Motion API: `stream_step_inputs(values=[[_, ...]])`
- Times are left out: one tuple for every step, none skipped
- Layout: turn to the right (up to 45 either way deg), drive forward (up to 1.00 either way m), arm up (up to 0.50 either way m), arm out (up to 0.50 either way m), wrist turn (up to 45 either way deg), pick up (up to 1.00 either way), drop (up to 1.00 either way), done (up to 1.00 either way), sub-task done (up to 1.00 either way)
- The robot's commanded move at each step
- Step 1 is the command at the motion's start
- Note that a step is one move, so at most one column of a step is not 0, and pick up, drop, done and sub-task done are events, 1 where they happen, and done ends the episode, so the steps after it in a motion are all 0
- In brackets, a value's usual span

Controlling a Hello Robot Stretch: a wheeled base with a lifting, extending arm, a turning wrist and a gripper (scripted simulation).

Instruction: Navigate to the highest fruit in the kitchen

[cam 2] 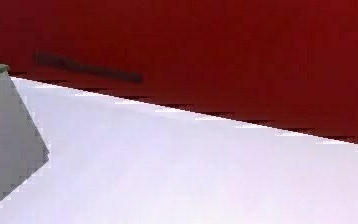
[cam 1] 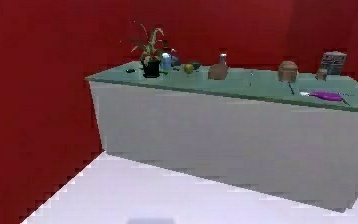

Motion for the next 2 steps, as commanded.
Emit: stream_step_inputs(values=[[0.0, 1.00, 0.00, 0.00, 0.0, 0.00, 0.00, 0.00, 0.00], [-33.0, 0.00, 0.00, 0.00, 0.0, 0.00, 0.00, 0.00, 0.00]])
